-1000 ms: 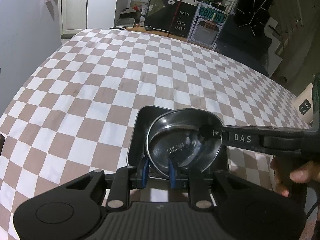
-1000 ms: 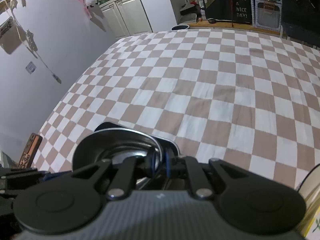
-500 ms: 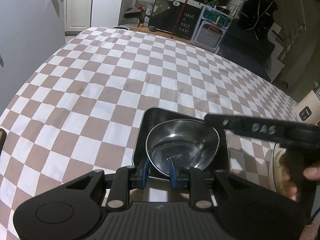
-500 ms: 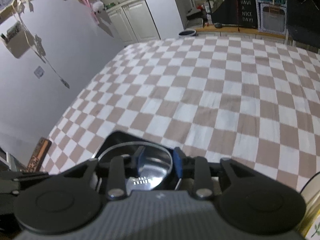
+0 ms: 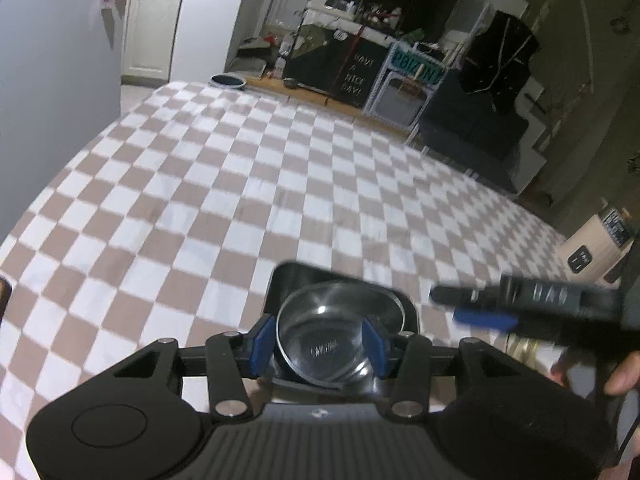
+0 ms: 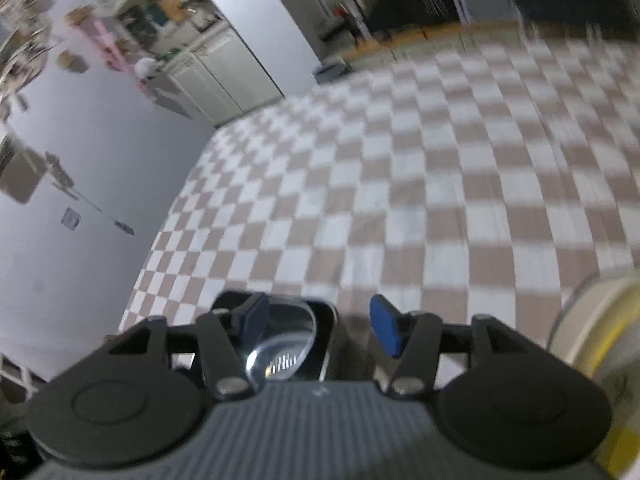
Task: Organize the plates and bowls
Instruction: 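Move the left tool to the tray stack rim and grasp it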
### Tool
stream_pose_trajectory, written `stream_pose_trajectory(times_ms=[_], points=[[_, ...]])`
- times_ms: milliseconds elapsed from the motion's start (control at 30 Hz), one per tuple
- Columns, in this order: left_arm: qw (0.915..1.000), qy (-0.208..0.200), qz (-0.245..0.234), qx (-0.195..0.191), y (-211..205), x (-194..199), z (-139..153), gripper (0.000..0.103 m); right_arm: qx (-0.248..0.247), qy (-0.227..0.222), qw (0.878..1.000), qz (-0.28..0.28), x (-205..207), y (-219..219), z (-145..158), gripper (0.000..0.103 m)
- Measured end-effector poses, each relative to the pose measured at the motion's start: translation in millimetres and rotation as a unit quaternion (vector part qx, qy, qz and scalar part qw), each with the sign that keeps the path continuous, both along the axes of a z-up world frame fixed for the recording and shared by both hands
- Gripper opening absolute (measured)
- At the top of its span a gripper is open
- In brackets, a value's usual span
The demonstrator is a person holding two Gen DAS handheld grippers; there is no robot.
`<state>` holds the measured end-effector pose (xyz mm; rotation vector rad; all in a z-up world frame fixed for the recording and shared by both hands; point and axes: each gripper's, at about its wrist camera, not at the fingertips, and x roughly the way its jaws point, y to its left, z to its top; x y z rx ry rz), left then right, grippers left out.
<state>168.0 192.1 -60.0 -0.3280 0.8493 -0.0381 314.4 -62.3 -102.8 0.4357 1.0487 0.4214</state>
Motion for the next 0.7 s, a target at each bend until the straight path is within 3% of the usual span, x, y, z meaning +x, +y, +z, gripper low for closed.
stream_pose_trajectory(times_ms=[133,167,333,500,600,700], points=[[0.9996,0.0,0.001,0.027,15.7,14.5,5.8,0.048,0.031,0.031,0.999,-0.011,-4.6,-5.1,-10.5,0.06],[0.9995,0.004,0.006,0.029,22.3,19.4,4.6,0.047,0.027,0.032,0.999,-0.009,-4.9,-4.7,-11.9,0.055],[0.9987,0.04,0.028,-0.015,53.9,42.9,-12.6,0.047,0.01,0.043,0.999,0.0,-5.0,4.1,-18.6,0.038],[0.9983,0.055,0.013,-0.014,52.7,58.2,-22.6,0.047,-0.006,0.051,0.999,0.007,-7.0,5.7,-26.4,0.031],[0.9983,0.057,-0.005,0.008,43.4,66.2,-23.3,0.046,-0.008,0.051,0.999,0.01,-6.9,7.9,-28.4,0.028],[0.996,0.076,-0.019,0.044,34.2,73.2,-26.6,0.022,-0.011,0.05,0.999,0.018,-6.9,10.5,-28.8,0.025]])
